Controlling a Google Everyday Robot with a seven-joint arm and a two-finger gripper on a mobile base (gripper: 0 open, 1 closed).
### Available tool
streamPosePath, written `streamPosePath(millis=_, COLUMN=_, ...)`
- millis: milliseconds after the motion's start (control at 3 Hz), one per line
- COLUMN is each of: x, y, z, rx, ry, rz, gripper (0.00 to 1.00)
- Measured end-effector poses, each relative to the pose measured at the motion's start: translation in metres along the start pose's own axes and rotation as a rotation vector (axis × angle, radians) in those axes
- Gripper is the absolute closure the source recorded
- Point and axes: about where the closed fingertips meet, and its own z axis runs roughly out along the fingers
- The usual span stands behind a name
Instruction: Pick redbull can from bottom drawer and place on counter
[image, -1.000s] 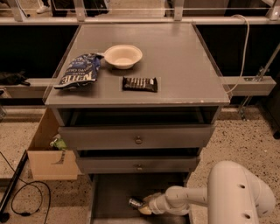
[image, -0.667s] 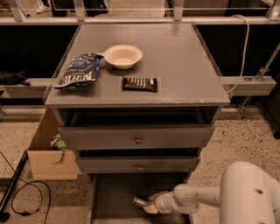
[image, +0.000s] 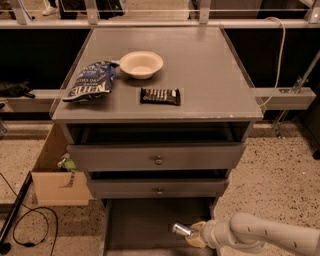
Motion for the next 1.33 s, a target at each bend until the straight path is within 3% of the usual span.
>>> streamPosePath(millis=333, x=-0.007, y=0.004, z=-0.099, rx=0.101, ry=-0.013, rz=-0.055, gripper=1.00)
streamPosePath(millis=1000, x=-0.028, y=0.000, z=-0.114, rx=0.118, ry=-0.022, rz=-0.088, gripper=1.00)
streamPosePath(millis=1333, x=-0.090, y=0.031, z=-0.174, rx=0.147, ry=-0.057, rz=-0.212, gripper=1.00)
